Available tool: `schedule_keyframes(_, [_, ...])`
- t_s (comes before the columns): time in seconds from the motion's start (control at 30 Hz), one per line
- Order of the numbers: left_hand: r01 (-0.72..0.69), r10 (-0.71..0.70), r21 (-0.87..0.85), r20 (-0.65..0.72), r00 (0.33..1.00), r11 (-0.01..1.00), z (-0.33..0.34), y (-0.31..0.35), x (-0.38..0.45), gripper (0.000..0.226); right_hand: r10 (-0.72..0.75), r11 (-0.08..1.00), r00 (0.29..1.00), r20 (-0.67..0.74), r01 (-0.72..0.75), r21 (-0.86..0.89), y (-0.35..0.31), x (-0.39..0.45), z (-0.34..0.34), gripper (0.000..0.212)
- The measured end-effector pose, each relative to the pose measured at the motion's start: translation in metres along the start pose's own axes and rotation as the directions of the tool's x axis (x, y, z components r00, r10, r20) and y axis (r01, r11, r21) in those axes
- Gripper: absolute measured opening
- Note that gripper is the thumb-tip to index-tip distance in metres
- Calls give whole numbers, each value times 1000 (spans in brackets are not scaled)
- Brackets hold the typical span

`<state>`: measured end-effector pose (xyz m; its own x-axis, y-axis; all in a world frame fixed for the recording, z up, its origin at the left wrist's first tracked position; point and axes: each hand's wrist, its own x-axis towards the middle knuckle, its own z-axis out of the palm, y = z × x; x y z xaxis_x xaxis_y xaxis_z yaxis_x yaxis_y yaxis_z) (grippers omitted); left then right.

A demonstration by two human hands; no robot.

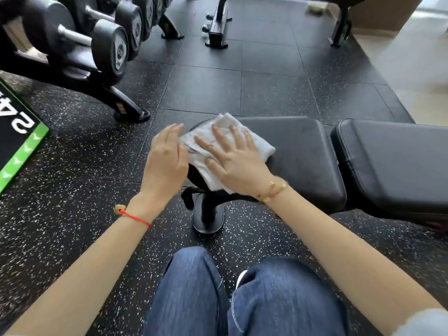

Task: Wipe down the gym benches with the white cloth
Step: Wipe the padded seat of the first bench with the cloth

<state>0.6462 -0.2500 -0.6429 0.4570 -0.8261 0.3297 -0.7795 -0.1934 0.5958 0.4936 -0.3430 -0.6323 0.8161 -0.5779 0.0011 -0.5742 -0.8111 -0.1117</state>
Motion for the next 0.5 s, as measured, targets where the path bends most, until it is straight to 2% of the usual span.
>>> schedule_keyframes(0.07, [-16,15,19,20,1000,1000,2,2,0,43,34,999,999,-42,-35,-20,22,-32,2,56])
schedule_keyframes(0.13, [-37,35,37,41,999,999,7,6,1,42,167,985,984,-66,-170,-35,53,-46,-2,54])
schedule_keyframes(0.2, [-53,50,56,61,997,997,12,12,3,42,341,939,939,-47,-342,-25,79,-34,-10,51])
schedule_keyframes(0.27, [-65,59,80,70,996,995,16,18,6,42,450,892,892,-47,-452,-29,84,-18,-15,50])
schedule_keyframes(0.37, [-74,66,125,68,996,989,25,28,11,41,411,910,909,-63,-414,-27,66,-25,-8,51])
schedule_keyframes(0.5, [-96,85,146,75,994,985,39,42,20,41,304,952,946,-118,-307,-9,51,-89,-1,54])
